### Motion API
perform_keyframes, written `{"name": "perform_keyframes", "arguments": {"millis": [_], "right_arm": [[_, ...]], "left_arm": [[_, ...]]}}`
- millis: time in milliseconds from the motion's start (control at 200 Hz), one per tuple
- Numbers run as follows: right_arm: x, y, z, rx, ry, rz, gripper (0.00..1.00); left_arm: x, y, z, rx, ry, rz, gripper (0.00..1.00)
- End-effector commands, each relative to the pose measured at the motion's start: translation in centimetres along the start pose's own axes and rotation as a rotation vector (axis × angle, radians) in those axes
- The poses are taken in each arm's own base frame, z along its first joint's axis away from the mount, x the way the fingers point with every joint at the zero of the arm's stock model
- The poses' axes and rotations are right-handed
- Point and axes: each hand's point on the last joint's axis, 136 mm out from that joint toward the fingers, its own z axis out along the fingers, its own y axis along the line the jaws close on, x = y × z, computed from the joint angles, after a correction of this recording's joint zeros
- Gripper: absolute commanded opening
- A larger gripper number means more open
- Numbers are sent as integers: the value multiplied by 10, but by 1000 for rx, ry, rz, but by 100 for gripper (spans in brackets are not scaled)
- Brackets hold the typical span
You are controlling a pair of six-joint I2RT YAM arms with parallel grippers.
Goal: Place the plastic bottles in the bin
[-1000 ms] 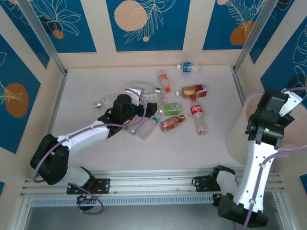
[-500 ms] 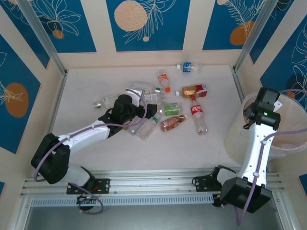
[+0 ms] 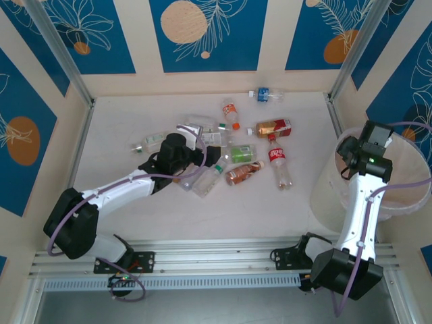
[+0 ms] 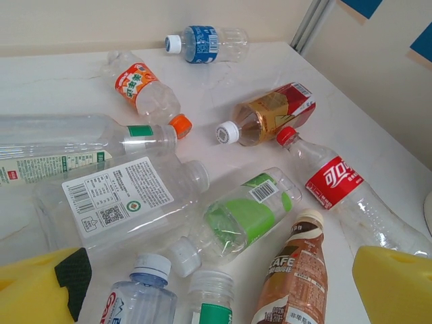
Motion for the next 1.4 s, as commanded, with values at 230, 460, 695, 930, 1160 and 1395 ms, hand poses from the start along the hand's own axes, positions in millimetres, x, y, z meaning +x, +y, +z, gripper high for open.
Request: {"name": "perform_keyframes", "arguments": {"millis": [230, 460, 695, 930, 1160, 1395], "right_arm": [[-9, 28, 19, -50, -12, -21, 51], [-2, 24, 15, -24, -17, -31, 62], [-3, 21, 4, -38, -55, -16, 72], [-12, 18, -20, -65, -151, -8, 83], [-27, 13, -68, -105, -294, 18, 99], [-35, 33, -126, -299, -440, -12, 99]], "left_arm": [[10, 15, -1, -55, 12, -5, 100], [11, 20, -2, -74, 13, -11, 100], [12, 33, -2, -131, 15, -38, 100], [13, 50, -8, -195, -1, -84, 100], [5, 70, -24, -272, -35, -144, 100], [-7, 87, -47, -313, -92, -231, 100]]}}
